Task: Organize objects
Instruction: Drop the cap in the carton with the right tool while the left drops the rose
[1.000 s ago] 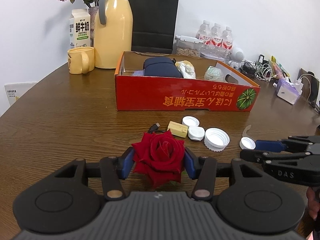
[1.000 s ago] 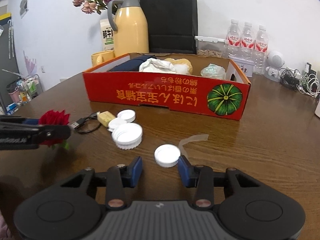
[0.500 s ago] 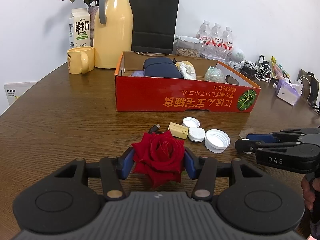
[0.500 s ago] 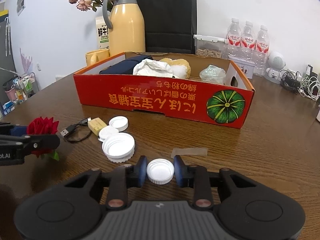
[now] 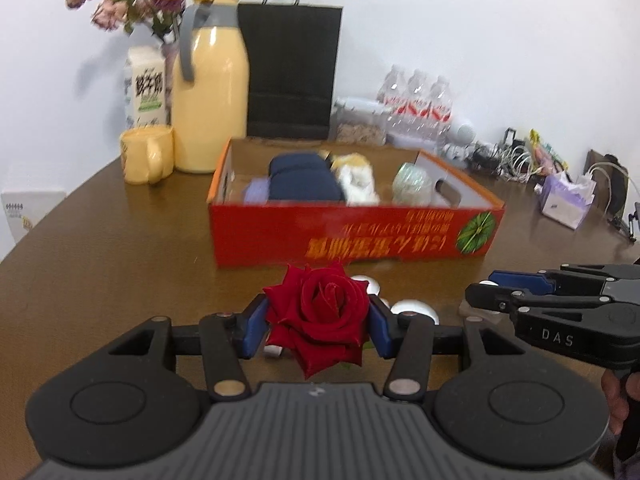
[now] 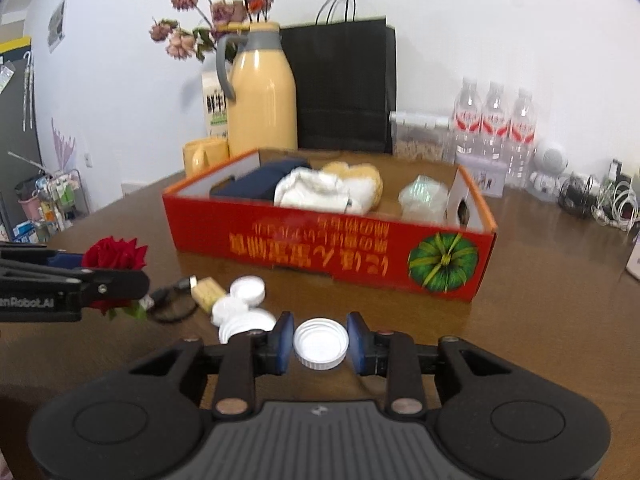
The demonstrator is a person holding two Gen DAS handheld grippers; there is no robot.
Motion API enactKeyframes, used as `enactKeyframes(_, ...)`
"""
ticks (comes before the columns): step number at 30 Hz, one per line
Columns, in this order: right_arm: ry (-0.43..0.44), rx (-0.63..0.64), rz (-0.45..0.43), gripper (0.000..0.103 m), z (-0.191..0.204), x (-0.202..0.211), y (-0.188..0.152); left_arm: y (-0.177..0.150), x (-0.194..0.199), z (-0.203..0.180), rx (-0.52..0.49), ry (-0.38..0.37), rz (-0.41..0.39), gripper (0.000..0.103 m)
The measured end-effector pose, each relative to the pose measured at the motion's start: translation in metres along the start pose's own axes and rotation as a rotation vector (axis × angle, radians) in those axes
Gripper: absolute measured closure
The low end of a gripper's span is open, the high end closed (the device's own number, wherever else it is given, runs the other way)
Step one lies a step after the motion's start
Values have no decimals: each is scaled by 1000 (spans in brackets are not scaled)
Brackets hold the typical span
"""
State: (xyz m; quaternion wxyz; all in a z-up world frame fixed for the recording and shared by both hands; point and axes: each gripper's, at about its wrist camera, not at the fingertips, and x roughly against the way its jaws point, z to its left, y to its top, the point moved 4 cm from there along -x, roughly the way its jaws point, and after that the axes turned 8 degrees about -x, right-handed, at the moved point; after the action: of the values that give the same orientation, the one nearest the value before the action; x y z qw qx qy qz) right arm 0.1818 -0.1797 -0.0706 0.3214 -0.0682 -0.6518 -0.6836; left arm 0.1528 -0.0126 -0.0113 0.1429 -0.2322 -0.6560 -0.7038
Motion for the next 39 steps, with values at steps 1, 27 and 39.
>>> enactKeyframes(1, 0, 0, -12, 75, 0, 1, 4, 5, -1, -2, -3, -3, -10, 50)
enactKeyframes(27, -74, -64, -188, 75, -58, -79, 100, 122, -123, -42, -6, 10, -107, 51)
enactKeyframes(39, -78, -95, -114, 75, -70, -101, 83, 112, -142, -41, -37, 38, -93, 38)
